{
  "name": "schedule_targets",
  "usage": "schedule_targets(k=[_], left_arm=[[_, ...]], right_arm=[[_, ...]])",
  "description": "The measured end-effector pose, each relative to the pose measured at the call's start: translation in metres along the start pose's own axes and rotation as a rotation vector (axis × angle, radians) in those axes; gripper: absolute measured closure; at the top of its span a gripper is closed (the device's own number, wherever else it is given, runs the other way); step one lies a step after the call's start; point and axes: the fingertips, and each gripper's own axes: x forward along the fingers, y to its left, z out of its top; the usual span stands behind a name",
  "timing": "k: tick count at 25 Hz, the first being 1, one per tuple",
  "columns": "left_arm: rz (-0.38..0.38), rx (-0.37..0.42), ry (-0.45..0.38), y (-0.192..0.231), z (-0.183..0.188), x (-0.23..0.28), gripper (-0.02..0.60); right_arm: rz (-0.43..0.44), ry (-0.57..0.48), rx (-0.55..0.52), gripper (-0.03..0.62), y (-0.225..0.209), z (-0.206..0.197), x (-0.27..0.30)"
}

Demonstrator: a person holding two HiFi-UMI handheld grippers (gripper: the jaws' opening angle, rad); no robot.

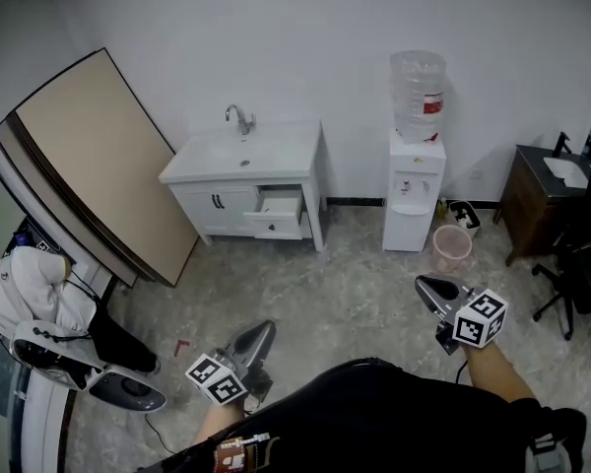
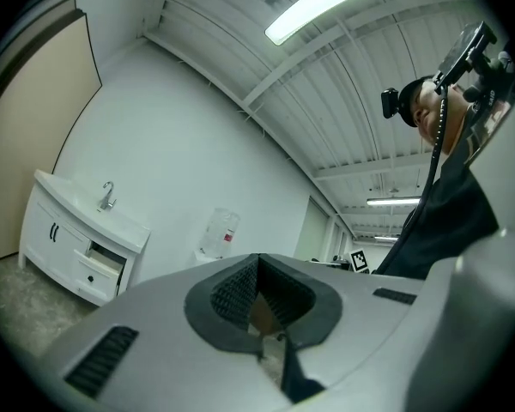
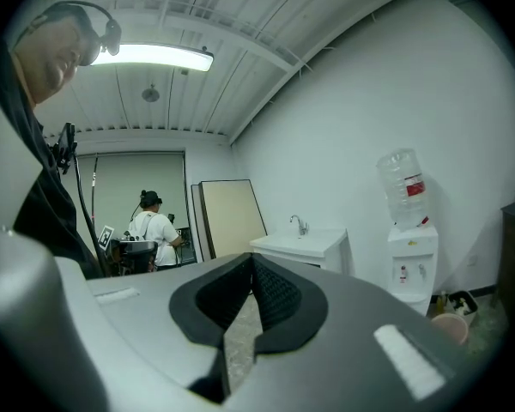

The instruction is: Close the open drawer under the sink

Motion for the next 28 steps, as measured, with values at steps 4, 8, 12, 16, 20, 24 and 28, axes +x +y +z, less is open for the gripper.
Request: schedule_targets(k=[4, 8, 12, 16, 20, 24, 28], left_arm=[[0.013, -0.004, 0.008, 0.044, 0.012, -0.004, 0.584], [0.030, -0.022, 0.003, 0.072, 0.013, 0.000, 0.583], [0.055, -0.030, 0.002, 0.101, 0.016, 0.015, 0.584], [0.094, -0.027, -0.003, 0.132, 0.018, 0.041, 0.584], [0.146, -0.029, -0.041, 0.165, 0.027, 0.084, 0.584], [0.197, 0.004, -0.052, 0.185, 0.047, 0.131, 0.584], [0.244, 0.007, -0.087, 0.213, 0.064, 0.176, 0.584]], right_arm=[[0.004, 0.007, 0.009, 0.592, 0.002, -0.003, 0.046], [0.014, 0.028, 0.001, 0.592, -0.009, -0.004, 0.074], [0.021, 0.031, 0.020, 0.592, -0.038, 0.001, 0.106], [0.063, 0.038, 0.019, 0.591, -0.074, 0.003, 0.144], [0.113, 0.050, 0.016, 0.592, -0.129, 0.018, 0.185], [0.169, 0.074, -0.018, 0.592, -0.183, 0.042, 0.228], [0.221, 0.062, -0.033, 0.592, -0.232, 0.068, 0.271]])
